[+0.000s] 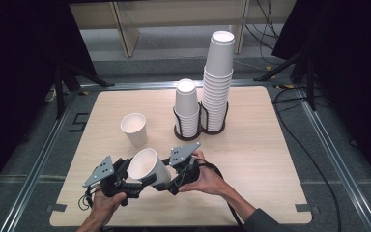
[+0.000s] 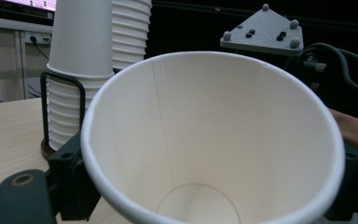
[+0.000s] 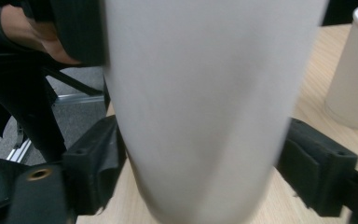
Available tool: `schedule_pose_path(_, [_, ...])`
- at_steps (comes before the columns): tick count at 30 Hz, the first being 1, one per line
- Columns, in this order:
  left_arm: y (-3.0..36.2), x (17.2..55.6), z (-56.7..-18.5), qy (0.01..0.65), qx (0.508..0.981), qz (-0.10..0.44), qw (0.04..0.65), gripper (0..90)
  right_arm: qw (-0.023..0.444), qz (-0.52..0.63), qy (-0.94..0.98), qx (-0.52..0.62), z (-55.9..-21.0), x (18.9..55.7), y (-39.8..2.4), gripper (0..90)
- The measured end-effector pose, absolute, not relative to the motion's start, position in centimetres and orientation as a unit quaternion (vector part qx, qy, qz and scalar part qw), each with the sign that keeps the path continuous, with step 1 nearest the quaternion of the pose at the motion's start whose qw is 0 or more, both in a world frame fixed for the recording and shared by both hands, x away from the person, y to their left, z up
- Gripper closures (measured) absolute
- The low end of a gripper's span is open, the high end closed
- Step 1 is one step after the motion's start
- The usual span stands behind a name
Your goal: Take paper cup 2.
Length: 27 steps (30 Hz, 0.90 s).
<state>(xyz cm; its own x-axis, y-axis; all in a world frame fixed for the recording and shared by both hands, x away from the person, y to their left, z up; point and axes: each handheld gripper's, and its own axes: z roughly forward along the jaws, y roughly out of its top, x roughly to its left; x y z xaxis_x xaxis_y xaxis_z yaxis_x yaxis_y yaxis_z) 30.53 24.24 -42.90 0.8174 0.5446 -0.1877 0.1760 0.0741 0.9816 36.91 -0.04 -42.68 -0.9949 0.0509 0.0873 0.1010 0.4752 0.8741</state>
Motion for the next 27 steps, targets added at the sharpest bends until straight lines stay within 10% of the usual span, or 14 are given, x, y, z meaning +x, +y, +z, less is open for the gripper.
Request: schedule_pose_path(27, [27.5,32.7,-43.7,0.375,0.672,0.296,0.566,14.0,-0.072,-0.472,-0.865,-0.155,-43.1,38.5,-7.8,16.4])
